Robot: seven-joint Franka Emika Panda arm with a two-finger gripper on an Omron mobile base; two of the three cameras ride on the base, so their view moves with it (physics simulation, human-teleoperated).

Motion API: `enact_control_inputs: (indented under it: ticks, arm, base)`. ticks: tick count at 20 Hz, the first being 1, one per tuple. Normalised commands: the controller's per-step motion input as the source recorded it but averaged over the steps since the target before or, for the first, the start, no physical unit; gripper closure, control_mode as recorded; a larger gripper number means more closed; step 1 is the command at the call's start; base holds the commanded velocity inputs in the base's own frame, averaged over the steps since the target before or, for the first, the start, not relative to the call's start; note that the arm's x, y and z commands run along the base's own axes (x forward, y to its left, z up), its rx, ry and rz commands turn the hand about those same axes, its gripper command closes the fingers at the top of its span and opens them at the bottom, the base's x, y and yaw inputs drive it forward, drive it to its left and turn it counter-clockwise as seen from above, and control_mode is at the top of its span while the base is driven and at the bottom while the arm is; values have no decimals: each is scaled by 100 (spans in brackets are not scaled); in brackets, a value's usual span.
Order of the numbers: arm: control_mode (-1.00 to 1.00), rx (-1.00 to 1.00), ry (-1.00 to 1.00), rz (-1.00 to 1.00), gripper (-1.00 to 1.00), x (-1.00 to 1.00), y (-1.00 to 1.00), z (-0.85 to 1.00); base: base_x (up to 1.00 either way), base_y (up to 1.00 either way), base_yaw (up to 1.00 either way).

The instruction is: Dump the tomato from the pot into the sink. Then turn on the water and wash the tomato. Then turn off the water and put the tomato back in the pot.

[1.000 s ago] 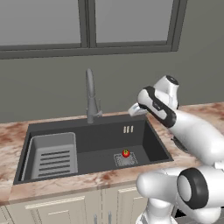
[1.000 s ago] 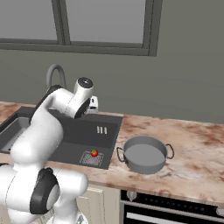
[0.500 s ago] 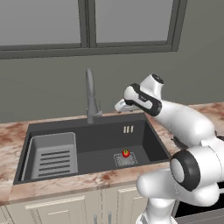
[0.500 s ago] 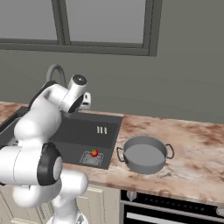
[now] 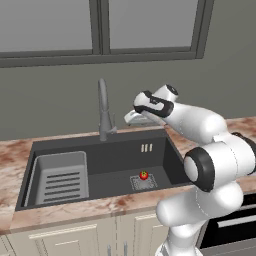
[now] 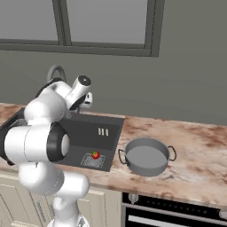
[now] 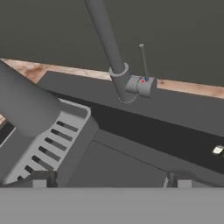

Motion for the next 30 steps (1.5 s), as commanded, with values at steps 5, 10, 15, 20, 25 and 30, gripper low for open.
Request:
enact_control_inputs:
  ticks: [5, 10, 15, 20, 25, 30]
  arm:
    - [-100, 1, -2, 1, -100, 24, 23, -7]
    - [-100, 0, -4, 0, -100, 22, 10, -9]
    - [-100, 0, -7, 0, -100, 22, 3, -19]
    - [-100, 0, -6, 0, -100, 20, 5, -22]
    - [-100, 0, -3, 0, -100, 27, 4, -4]
    - [-100, 0, 0, 0, -100, 36, 7, 0]
  base:
    - [0, 0, 0]
    - [0, 0, 0]
    - [0, 0, 0]
    - [0, 0, 0]
    - [0, 0, 0]
    - [0, 0, 0]
